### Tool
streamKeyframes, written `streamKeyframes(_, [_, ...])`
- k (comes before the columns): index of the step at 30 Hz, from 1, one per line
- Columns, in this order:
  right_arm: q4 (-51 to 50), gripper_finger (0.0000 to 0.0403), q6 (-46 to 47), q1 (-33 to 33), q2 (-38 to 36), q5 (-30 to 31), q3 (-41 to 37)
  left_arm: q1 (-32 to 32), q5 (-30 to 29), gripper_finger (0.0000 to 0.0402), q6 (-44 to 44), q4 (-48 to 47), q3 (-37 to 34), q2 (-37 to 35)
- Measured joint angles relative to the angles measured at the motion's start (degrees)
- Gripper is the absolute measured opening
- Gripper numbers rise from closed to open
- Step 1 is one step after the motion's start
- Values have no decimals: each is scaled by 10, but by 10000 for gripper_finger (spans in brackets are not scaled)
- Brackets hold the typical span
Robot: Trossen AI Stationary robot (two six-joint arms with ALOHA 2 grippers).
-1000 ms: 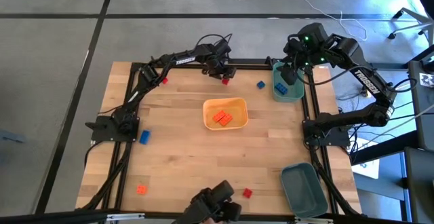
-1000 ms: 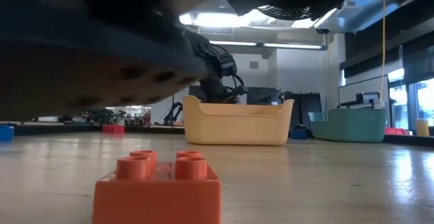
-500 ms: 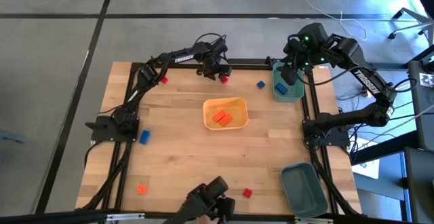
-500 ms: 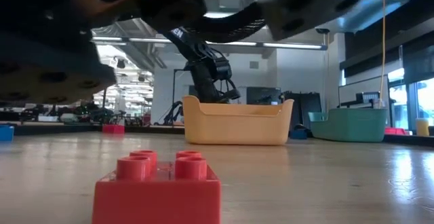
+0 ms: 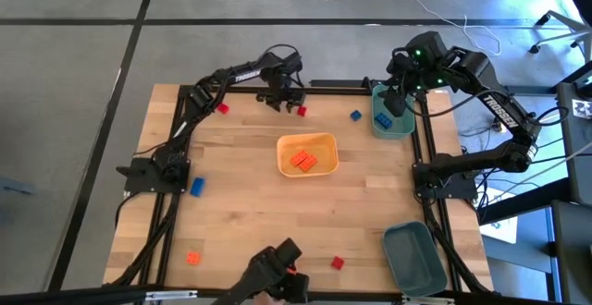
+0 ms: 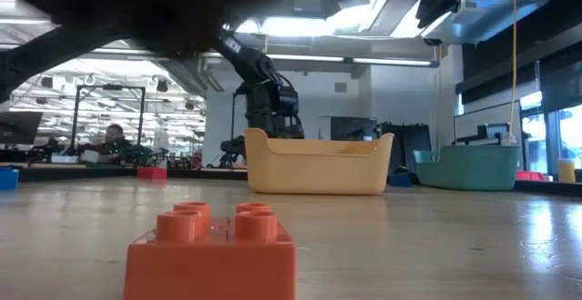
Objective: Sort & place blocks by color
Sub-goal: Put the red game piece into the gray bin
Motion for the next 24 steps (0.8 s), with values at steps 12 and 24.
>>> streamKeyframes(12, [1, 200, 2, 0, 0, 0, 0, -23, -18, 196, 11, 71, 1, -25])
streamKeyframes(24, [2, 200, 4, 0, 0, 0, 0, -9, -22, 196, 7, 101, 0, -22])
